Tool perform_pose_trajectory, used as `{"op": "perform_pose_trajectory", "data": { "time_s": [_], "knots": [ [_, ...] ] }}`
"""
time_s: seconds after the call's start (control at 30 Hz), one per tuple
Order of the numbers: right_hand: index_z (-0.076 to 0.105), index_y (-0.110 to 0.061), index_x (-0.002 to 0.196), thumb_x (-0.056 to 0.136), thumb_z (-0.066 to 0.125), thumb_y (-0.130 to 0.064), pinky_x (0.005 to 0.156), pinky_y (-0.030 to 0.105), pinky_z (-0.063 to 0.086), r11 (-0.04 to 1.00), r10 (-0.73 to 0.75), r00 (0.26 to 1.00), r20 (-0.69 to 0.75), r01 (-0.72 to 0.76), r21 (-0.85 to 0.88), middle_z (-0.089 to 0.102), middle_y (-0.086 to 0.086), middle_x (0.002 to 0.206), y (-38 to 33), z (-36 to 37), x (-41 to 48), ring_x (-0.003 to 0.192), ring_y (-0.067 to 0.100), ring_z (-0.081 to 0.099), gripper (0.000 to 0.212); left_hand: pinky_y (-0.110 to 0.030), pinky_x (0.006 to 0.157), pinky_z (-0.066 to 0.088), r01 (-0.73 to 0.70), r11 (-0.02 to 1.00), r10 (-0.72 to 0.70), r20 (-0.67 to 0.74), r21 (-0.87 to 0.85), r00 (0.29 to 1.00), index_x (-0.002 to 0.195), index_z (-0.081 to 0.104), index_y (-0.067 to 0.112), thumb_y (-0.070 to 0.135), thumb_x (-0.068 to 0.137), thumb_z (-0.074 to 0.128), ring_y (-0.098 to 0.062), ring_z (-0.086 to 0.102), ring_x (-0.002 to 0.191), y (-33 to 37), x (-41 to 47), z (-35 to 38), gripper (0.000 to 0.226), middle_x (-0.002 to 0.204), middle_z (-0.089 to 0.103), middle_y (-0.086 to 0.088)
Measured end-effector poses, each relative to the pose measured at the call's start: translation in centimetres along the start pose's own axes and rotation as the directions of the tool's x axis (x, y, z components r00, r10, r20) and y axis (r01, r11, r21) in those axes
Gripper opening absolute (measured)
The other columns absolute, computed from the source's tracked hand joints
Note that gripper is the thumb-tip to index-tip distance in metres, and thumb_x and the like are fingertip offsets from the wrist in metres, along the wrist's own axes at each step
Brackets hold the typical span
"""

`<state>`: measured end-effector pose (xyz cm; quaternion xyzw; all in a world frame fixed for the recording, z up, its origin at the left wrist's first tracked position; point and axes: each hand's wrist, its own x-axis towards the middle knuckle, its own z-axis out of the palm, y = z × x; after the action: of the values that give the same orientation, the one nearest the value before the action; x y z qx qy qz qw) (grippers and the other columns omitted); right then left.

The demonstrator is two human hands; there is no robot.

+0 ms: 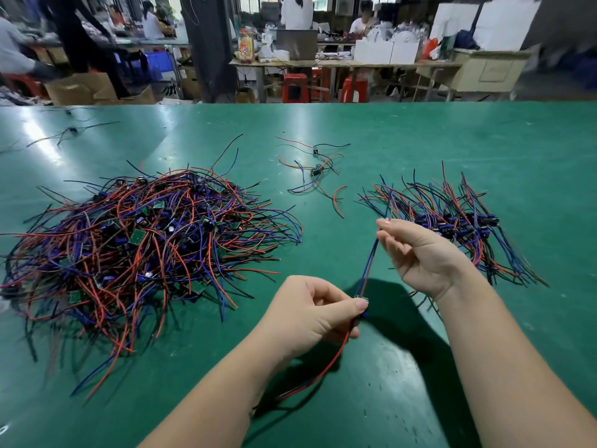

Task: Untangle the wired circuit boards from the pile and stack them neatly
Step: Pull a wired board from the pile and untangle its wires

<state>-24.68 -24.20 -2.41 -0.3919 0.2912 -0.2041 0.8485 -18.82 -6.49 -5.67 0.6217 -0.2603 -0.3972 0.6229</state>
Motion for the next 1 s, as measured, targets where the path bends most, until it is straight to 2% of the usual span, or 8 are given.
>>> {"op": "perform_pose_trajectory", "data": {
  "time_s": [0.2, 0.43, 0.57, 0.67, 0.73, 0.8, 0.93, 1.0],
  "knots": [
    [0.067, -0.003, 0.055, 0.084, 0.062, 0.001, 0.041, 0.010, 0.047, 0.988, -0.022, 0.995, -0.097, 0.037, 0.149, 0.065, 0.004, 0.055, -0.2, -0.2, 0.4, 0.046, 0.006, 0.063, 0.030, -0.023, 0.052, 0.054, 0.015, 0.998, -0.019, 0.061, 0.065, 0.998, 0.069, 0.065, 0.006, 0.012, 0.078, 0.076, -0.016, 0.068, 0.054, -0.6, 0.0, 0.7, 0.016, 0.058, 0.067, -0.008],
    [0.063, -0.007, 0.079, 0.086, 0.066, -0.011, 0.047, 0.010, 0.050, 0.929, -0.166, 0.974, -0.153, 0.207, 0.307, 0.064, 0.003, 0.065, 0.5, -0.1, 0.8, 0.053, 0.006, 0.066, 0.009, -0.025, 0.054, 0.057, 0.004, 0.999, -0.004, 0.017, 0.042, 1.000, 0.069, 0.066, 0.005, 0.013, 0.077, 0.077, -0.018, 0.068, 0.055, -0.2, 0.2, 0.2, 0.016, 0.059, 0.067, -0.010],
    [0.050, -0.014, 0.104, 0.090, 0.063, -0.012, 0.056, 0.021, 0.052, 0.945, -0.324, 0.940, -0.106, 0.315, -0.094, 0.054, 0.007, 0.093, 1.9, 0.9, 0.8, 0.063, 0.016, 0.064, 0.019, -0.018, 0.045, 0.048, -0.056, 0.998, 0.055, -0.149, -0.001, 0.987, 0.067, 0.065, 0.005, 0.011, 0.077, 0.076, -0.016, 0.068, 0.052, -0.1, 0.5, -0.6, 0.017, 0.053, 0.065, -0.006],
    [0.060, -0.013, 0.085, 0.083, 0.071, -0.016, 0.055, 0.024, 0.052, 0.769, -0.251, 0.943, 0.221, 0.332, -0.547, 0.062, 0.009, 0.078, 3.8, 2.2, -0.3, 0.060, 0.016, 0.064, 0.011, -0.018, 0.046, 0.049, -0.144, 0.990, 0.136, -0.368, 0.007, 0.920, 0.071, 0.065, 0.001, 0.013, 0.077, 0.076, -0.013, 0.065, 0.051, -0.3, 1.2, -1.2, 0.017, 0.054, 0.066, -0.006],
    [0.069, -0.012, 0.079, 0.076, 0.078, -0.014, 0.062, 0.031, 0.058, 0.658, -0.131, 0.922, 0.365, 0.356, -0.664, 0.070, 0.013, 0.074, 4.7, 2.9, -1.2, 0.064, 0.021, 0.066, 0.010, -0.022, 0.052, 0.052, -0.187, 0.982, 0.173, -0.444, 0.012, 0.879, 0.071, 0.066, 0.003, 0.009, 0.080, 0.073, -0.015, 0.067, 0.055, -0.5, 1.5, -1.7, 0.013, 0.059, 0.069, -0.008],
    [0.073, -0.012, 0.078, 0.069, 0.083, -0.013, 0.068, 0.036, 0.059, 0.582, -0.196, 0.913, 0.358, 0.403, -0.707, 0.072, 0.014, 0.074, 4.7, 3.2, -1.3, 0.066, 0.024, 0.068, 0.014, -0.023, 0.054, 0.054, -0.228, 0.973, 0.197, -0.415, -0.026, 0.888, 0.074, 0.068, 0.006, 0.005, 0.086, 0.066, -0.019, 0.070, 0.061, -0.6, 1.7, -1.9, 0.013, 0.065, 0.072, -0.007],
    [0.072, -0.002, 0.089, 0.073, 0.077, 0.000, 0.054, 0.025, 0.054, 0.582, -0.405, 0.889, 0.213, 0.430, -0.690, 0.070, 0.005, 0.065, 1.1, 1.9, -0.3, 0.054, 0.014, 0.064, 0.017, -0.022, 0.055, 0.055, -0.293, 0.956, 0.281, -0.370, 0.026, 0.885, 0.084, 0.071, 0.019, 0.010, 0.092, 0.058, -0.017, 0.072, 0.068, -0.4, 1.7, -2.0, 0.017, 0.076, 0.074, 0.000],
    [0.070, -0.009, 0.095, 0.073, 0.077, -0.005, 0.055, 0.028, 0.055, 0.501, -0.596, 0.801, 0.061, 0.430, -0.751, 0.071, 0.004, 0.069, -2.3, -0.2, 0.8, 0.053, 0.015, 0.065, 0.023, -0.024, 0.059, 0.056, -0.305, 0.937, 0.349, -0.424, 0.170, 0.836, 0.084, 0.069, 0.022, 0.013, 0.092, 0.059, -0.016, 0.072, 0.071, -0.3, 1.8, -2.6, 0.016, 0.078, 0.072, 0.002]
  ]
}}
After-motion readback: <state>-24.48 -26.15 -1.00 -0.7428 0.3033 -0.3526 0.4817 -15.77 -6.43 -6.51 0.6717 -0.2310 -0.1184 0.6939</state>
